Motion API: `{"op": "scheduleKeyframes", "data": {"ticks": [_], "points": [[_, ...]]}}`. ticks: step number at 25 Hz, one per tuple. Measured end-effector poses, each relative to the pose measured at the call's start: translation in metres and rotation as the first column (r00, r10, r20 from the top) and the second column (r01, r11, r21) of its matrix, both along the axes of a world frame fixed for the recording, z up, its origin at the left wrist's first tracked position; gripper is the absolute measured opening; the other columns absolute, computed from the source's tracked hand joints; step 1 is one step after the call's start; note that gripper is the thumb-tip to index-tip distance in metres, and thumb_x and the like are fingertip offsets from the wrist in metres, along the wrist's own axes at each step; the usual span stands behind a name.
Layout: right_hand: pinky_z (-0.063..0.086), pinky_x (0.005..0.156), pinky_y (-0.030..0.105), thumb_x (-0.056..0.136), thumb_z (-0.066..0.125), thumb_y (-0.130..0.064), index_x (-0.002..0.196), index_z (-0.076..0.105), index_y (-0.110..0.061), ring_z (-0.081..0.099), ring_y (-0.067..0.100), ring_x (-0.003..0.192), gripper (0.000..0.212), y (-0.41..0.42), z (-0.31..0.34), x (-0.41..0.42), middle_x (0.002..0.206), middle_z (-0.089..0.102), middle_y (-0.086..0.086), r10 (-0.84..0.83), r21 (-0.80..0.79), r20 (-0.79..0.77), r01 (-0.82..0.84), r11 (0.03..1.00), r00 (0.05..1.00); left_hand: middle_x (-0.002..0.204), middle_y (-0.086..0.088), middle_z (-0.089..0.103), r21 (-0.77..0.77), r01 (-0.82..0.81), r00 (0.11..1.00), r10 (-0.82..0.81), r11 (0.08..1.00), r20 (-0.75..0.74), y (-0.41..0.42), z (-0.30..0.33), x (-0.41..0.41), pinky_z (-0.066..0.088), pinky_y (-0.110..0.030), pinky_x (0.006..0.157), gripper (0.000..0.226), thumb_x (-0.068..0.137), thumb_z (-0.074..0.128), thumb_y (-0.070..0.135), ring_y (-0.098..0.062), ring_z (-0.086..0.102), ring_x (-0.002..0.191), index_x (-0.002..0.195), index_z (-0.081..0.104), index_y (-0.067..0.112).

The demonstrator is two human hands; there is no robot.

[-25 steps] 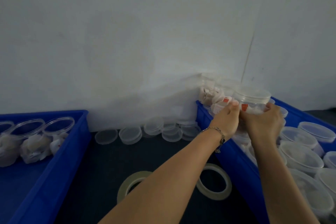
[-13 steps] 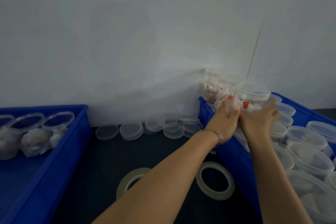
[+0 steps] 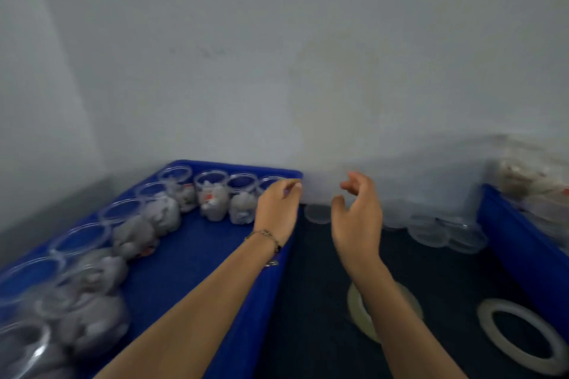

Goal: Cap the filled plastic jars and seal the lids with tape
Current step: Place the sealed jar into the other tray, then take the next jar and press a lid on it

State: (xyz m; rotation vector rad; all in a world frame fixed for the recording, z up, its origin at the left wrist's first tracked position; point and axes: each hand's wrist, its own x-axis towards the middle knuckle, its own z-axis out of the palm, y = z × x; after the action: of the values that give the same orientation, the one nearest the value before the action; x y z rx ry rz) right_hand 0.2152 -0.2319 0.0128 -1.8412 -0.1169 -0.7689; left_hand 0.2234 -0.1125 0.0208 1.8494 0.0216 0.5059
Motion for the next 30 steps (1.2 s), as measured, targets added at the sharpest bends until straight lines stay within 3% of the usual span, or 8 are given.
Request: {"op": "scheduleKeyframes", "data": {"ticks": [7, 12, 16, 18, 21, 24, 28, 30], "points": [[0.049, 0.077, 0.030, 0.090, 0.054, -0.011, 0.118, 0.048, -0.017, 0.055, 0.015, 0.096, 0.029, 0.162, 0.003, -0.022, 0.113, 0.055, 0.001, 0.439, -0.220, -0.307, -0.512, 0.831, 0.844, 0.080, -0.006, 0.064, 0.520, -0.199, 0.879, 0.386, 0.831, -0.280, 0.181, 0.001, -0.058, 0.040, -0.027, 0.058, 0.020, 0.093, 0.050, 0.022, -0.022, 0.058, 0.073, 0.087, 0.064, 0.009], [0.044, 0.066, 0.034, 0.089, 0.054, -0.006, 0.122, 0.045, -0.007, 0.053, 0.023, 0.089, 0.035, 0.245, -0.006, -0.048, 0.117, 0.050, 0.013, 0.533, -0.375, -0.595, -0.794, 0.478, 0.602, 0.073, -0.001, 0.053, 0.811, 0.013, 0.700, 0.574, 0.585, -0.425, 0.254, 0.005, -0.105, 0.038, -0.029, 0.059, 0.025, 0.090, 0.050, 0.031, -0.018, 0.052, 0.070, 0.069, 0.049, 0.017], [0.048, 0.091, 0.038, 0.075, 0.077, -0.010, 0.139, 0.031, -0.006, 0.050, 0.029, 0.117, 0.078, 0.276, -0.029, -0.063, 0.133, 0.047, 0.014, 0.465, -0.420, -0.763, -0.891, 0.170, 0.448, 0.087, -0.003, 0.060, 0.868, 0.138, 0.655, 0.613, 0.478, -0.442, 0.271, -0.014, -0.124, 0.046, -0.028, 0.073, 0.020, 0.091, 0.046, 0.025, -0.017, 0.052, 0.077, 0.074, 0.051, 0.017], [0.045, 0.091, 0.031, 0.069, 0.084, -0.018, 0.144, 0.019, -0.007, 0.046, 0.027, 0.123, 0.099, 0.278, -0.040, -0.068, 0.138, 0.044, 0.010, 0.504, -0.332, -0.766, -0.916, 0.223, 0.400, 0.097, -0.005, 0.062, 0.900, 0.148, 0.665, 0.632, 0.411, -0.398, 0.273, -0.019, -0.128, 0.046, -0.031, 0.083, 0.017, 0.093, 0.044, 0.025, -0.017, 0.051, 0.084, 0.085, 0.057, 0.017], [0.045, 0.083, 0.027, 0.064, 0.087, -0.028, 0.138, 0.030, -0.010, 0.052, 0.023, 0.115, 0.095, 0.274, -0.043, -0.075, 0.128, 0.053, 0.006, 0.573, -0.321, -0.678, -0.887, 0.332, 0.460, 0.096, -0.005, 0.062, 0.898, 0.215, 0.715, 0.564, 0.384, -0.412, 0.274, -0.017, -0.130, 0.047, -0.030, 0.086, 0.021, 0.093, 0.044, 0.021, -0.018, 0.054, 0.084, 0.094, 0.063, 0.012], [0.046, 0.080, 0.022, 0.062, 0.087, -0.034, 0.129, 0.042, -0.017, 0.054, 0.015, 0.105, 0.082, 0.258, -0.021, -0.079, 0.121, 0.057, 0.002, 0.580, -0.349, -0.596, -0.830, 0.436, 0.555, 0.101, -0.006, 0.063, 0.847, 0.070, 0.796, 0.482, 0.527, -0.366, 0.263, 0.002, -0.130, 0.045, -0.030, 0.078, 0.023, 0.096, 0.040, 0.020, -0.020, 0.057, 0.088, 0.092, 0.061, 0.010], [0.049, 0.087, 0.024, 0.065, 0.084, -0.033, 0.119, 0.055, -0.020, 0.058, 0.017, 0.103, 0.062, 0.208, 0.030, -0.080, 0.110, 0.062, 0.000, 0.588, -0.334, -0.456, -0.741, 0.583, 0.668, 0.121, -0.007, 0.060, 0.811, -0.067, 0.938, 0.313, 0.581, -0.146, 0.218, 0.048, -0.119, 0.040, -0.027, 0.083, 0.022, 0.098, 0.039, 0.023, -0.018, 0.054, 0.097, 0.104, 0.058, 0.014], [0.049, 0.079, 0.016, 0.064, 0.083, -0.037, 0.111, 0.055, -0.022, 0.060, 0.015, 0.095, 0.057, 0.169, 0.051, -0.078, 0.100, 0.062, -0.006, 0.521, -0.331, -0.406, -0.652, 0.682, 0.751, 0.134, -0.004, 0.053, 0.609, -0.131, 0.975, 0.213, 0.782, -0.064, 0.185, 0.068, -0.111, 0.038, -0.027, 0.093, 0.041, 0.096, 0.045, 0.037, -0.018, 0.051, 0.117, 0.130, 0.051, 0.017]]}}
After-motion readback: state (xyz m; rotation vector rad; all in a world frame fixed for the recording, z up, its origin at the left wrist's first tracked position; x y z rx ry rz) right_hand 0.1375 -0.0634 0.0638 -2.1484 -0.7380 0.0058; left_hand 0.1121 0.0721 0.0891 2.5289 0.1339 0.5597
